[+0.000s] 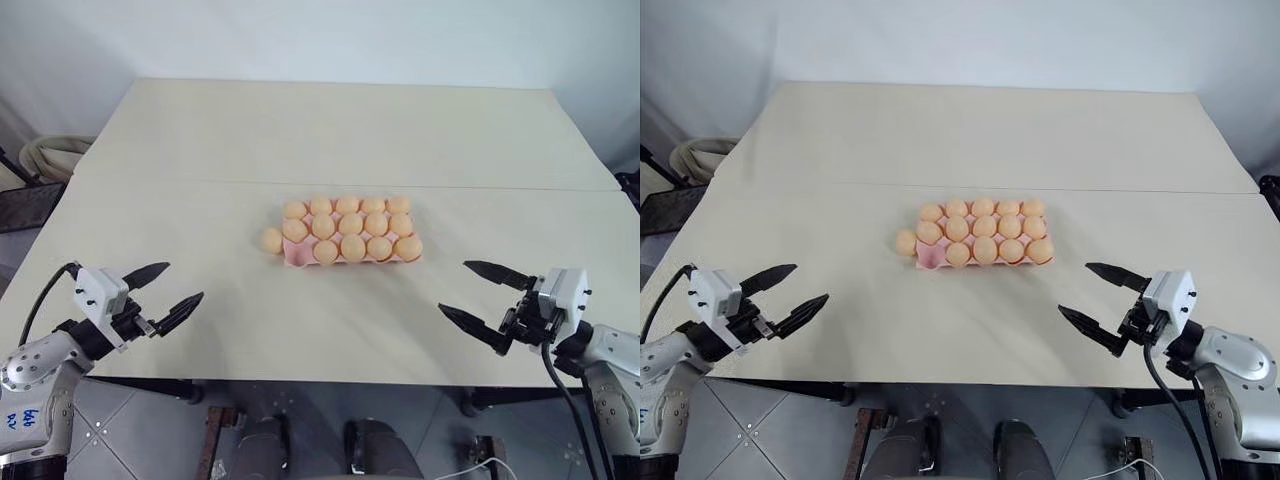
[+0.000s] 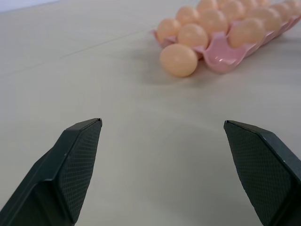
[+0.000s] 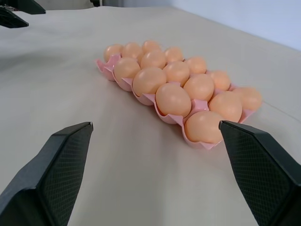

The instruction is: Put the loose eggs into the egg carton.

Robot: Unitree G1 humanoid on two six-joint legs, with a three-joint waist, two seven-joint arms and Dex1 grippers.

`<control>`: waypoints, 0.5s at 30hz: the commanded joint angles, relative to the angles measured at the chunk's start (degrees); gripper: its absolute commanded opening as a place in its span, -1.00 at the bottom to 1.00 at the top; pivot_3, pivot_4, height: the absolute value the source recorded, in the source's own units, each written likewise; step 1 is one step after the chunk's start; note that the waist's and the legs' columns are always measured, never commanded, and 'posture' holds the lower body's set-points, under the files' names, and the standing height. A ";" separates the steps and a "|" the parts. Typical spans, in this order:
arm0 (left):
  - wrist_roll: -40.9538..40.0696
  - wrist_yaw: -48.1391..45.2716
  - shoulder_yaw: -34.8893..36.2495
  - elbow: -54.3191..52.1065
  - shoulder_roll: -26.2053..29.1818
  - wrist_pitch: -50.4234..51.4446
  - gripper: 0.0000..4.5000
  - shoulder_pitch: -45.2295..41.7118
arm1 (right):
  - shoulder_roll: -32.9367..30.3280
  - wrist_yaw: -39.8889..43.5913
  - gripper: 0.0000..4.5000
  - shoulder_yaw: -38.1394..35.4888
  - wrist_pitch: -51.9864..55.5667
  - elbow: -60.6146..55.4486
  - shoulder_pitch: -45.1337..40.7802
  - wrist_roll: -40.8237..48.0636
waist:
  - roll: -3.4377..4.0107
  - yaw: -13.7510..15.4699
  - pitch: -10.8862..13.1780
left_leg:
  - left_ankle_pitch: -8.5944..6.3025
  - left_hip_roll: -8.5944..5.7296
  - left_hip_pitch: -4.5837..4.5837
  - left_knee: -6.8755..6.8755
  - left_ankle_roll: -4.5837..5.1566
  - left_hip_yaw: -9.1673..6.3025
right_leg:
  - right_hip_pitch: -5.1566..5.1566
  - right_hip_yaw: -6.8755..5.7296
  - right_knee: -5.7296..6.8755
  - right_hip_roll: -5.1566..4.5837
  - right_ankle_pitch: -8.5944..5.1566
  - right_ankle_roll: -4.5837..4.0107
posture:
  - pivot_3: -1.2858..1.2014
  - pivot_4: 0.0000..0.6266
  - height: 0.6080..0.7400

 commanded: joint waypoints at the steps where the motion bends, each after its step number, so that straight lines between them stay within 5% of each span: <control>1: 0.02 -0.55 -4.06 -1.78 1.49 2.46 0.95 -4.52 | -1.19 0.03 1.00 -2.85 -1.19 -0.49 -0.25 0.42 | 0.00 0.08 0.00 | 0.01 -0.01 0.00 -0.01 0.00 0.00 | 0.00 -0.02 0.00 0.00 0.00 0.00 | 0.03 -0.52 1.00; 7: 8.42 2.32 -14.12 6.93 2.19 5.93 0.95 -17.92 | -3.17 -0.92 1.00 -5.83 0.34 -2.36 0.71 1.24 | 0.00 0.10 0.00 | 0.22 -0.05 0.03 0.03 0.31 0.03 | 0.05 -0.03 0.10 0.05 0.03 0.07 | 0.03 -0.52 1.00; 15: 15.42 4.33 -21.65 23.65 -3.58 1.49 0.95 -32.71 | -2.26 -3.81 1.00 -6.75 2.36 -7.66 3.70 1.81 | -0.02 -0.03 0.01 | 0.25 0.01 0.02 0.25 0.32 0.07 | 0.02 0.03 0.36 0.25 0.06 0.15 | 0.03 -0.52 1.00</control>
